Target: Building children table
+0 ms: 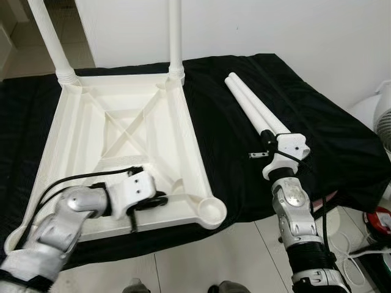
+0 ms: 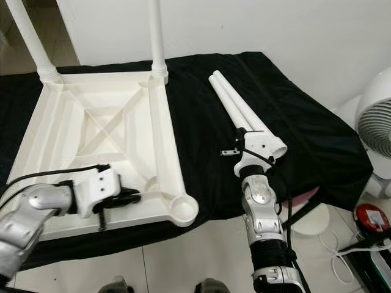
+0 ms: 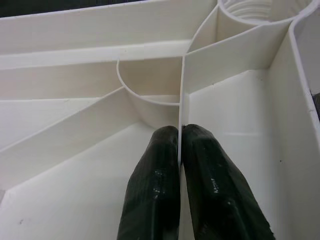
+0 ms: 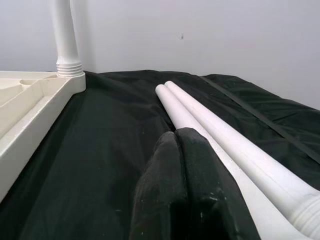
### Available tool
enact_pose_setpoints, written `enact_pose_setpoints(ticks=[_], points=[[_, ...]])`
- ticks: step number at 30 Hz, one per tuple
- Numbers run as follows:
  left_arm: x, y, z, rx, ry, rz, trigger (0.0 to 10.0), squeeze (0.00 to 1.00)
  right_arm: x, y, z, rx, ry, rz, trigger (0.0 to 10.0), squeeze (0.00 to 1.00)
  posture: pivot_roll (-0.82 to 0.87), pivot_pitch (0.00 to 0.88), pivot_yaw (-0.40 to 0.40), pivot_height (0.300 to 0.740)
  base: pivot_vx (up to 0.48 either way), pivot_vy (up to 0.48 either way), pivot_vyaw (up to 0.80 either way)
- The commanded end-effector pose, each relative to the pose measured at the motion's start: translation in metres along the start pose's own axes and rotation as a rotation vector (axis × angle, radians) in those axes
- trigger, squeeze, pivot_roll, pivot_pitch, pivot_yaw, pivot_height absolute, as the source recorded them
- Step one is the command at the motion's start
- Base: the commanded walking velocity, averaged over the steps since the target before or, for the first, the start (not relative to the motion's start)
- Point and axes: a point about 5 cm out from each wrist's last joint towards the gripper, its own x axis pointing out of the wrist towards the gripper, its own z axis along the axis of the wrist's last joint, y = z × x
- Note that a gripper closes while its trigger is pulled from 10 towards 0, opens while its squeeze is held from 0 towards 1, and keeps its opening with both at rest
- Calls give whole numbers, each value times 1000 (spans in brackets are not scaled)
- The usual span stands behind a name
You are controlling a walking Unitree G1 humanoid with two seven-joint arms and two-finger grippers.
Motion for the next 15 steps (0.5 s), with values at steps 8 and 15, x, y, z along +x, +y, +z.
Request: enact_pose_setpoints(ticks=[8,15], points=[[25,36,14,-100,-74,445,10000,0,-1,-1,1,9,-4,-32,10000,0,25,6,-2,740,0,0,0],[30,45,18,-131,-88,529,10000,0,-2,0,0,12,-4,-36,10000,0,20,11,3,740,0,0,0]])
